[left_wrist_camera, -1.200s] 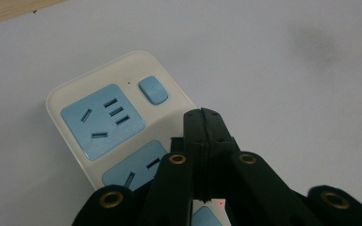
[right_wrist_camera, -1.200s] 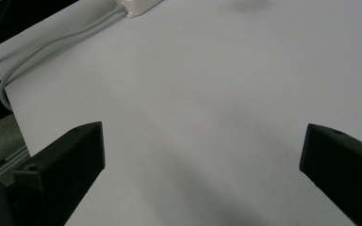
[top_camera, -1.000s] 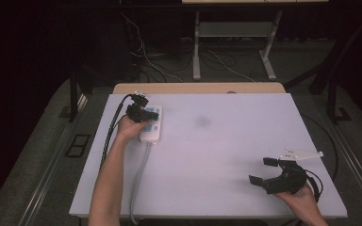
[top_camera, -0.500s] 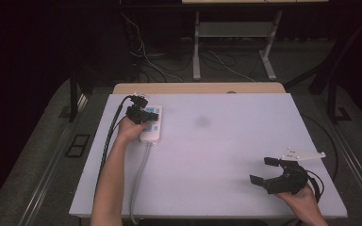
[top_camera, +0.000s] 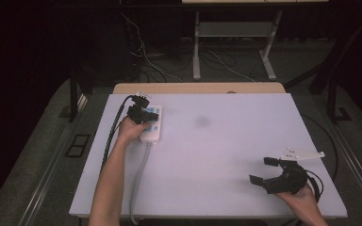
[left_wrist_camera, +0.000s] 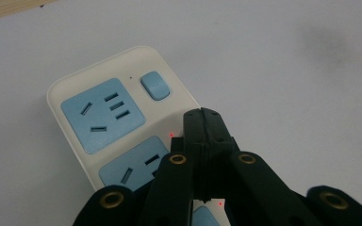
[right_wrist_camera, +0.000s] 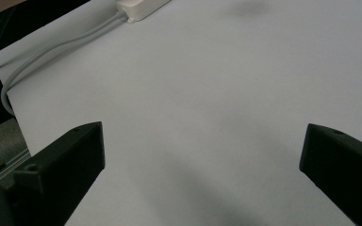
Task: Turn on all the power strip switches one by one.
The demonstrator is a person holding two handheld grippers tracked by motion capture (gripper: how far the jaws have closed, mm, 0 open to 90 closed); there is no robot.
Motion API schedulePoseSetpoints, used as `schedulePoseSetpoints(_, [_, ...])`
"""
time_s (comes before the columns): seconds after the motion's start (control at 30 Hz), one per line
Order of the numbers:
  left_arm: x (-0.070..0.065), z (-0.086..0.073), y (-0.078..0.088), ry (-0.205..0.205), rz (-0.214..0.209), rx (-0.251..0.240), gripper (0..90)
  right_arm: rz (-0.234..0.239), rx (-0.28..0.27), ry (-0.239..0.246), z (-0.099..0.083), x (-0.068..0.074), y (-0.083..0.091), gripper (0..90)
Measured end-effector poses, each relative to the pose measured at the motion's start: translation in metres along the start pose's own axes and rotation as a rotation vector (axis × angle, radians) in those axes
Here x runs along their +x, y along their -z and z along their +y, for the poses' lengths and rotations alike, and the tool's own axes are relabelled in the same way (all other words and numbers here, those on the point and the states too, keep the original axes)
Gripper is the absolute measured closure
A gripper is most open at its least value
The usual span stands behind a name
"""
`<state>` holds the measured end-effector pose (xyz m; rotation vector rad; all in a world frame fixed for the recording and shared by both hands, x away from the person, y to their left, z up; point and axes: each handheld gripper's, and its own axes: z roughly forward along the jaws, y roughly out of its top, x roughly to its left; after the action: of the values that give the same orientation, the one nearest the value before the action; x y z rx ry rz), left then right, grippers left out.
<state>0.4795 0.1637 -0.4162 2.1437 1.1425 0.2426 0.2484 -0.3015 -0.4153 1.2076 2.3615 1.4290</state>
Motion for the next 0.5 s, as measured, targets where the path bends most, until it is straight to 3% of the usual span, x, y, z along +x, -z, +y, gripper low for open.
schedulePoseSetpoints(0.17, [0.0017, -0.0001, 0.0001, 0.017, -0.010, -0.001, 89.5, -0.002, -0.003, -0.006, -0.0002, -0.0011, 0.0003, 0.5])
schedulePoseSetpoints(0.33, [-0.0004, 0.0025, 0.0012, -0.007, 0.010, 0.009, 89.5, -0.002, -0.002, -0.005, -0.0002, -0.0012, 0.0000, 0.4])
schedulePoseSetpoints(0.5, [-0.0010, 0.0066, 0.0056, -0.013, -0.004, -0.002, 89.4, -0.004, -0.006, -0.008, -0.0002, -0.0019, 0.0003, 0.4])
